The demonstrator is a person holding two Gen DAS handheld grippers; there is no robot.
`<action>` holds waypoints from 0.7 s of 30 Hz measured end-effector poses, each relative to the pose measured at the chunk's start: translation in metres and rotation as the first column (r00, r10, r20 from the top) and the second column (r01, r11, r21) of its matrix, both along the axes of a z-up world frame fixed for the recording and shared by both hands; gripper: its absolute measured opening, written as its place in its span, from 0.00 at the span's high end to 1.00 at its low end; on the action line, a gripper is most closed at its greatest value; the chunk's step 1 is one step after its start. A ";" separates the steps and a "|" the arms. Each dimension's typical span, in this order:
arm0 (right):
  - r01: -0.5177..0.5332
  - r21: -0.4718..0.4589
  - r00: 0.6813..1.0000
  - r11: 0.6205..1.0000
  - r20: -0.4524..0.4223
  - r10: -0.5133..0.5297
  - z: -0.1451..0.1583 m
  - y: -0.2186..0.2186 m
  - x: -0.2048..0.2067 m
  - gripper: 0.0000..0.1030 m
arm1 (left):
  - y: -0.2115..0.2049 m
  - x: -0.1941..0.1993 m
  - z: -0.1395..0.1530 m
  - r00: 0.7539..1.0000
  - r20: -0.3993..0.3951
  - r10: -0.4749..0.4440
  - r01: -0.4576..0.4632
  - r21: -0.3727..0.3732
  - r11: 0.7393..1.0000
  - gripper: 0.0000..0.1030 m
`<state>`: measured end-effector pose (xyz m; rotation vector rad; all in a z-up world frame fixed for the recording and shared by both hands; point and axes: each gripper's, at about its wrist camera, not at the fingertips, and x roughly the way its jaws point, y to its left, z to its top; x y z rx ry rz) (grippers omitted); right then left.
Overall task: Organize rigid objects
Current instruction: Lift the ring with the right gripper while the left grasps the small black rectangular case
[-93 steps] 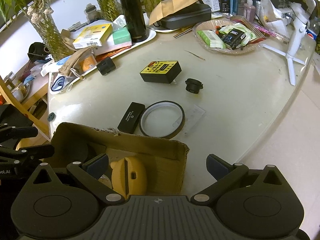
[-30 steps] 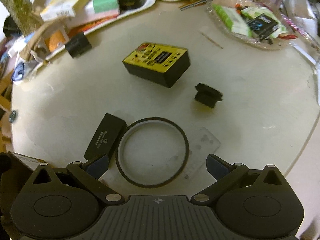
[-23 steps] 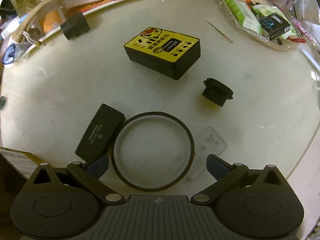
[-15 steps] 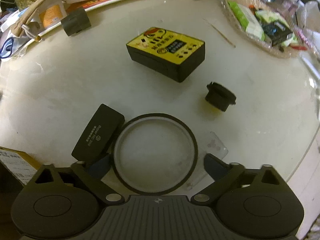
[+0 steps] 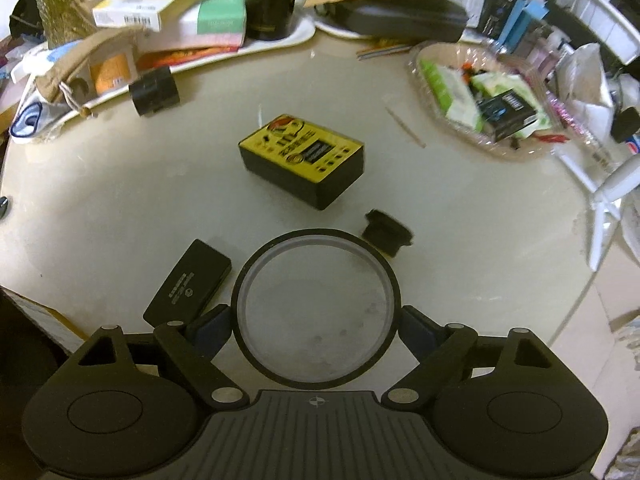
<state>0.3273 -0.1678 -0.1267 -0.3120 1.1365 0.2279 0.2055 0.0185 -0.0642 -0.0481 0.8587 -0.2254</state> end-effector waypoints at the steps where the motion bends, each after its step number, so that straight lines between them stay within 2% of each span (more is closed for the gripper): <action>1: 0.003 0.003 1.000 1.000 0.007 -0.003 0.003 -0.001 -0.001 0.13 | -0.001 0.001 0.001 1.000 -0.002 -0.001 0.001 0.001 1.000 0.29; 12: 0.035 0.074 0.998 0.997 0.043 -0.038 0.031 -0.023 -0.014 0.13 | -0.018 0.014 0.003 0.999 -0.042 -0.034 0.035 0.029 0.999 0.29; 21: 0.092 0.130 0.994 0.987 0.038 -0.098 0.039 -0.052 -0.024 0.13 | -0.042 0.034 -0.006 0.991 -0.112 -0.075 0.081 0.048 0.996 0.29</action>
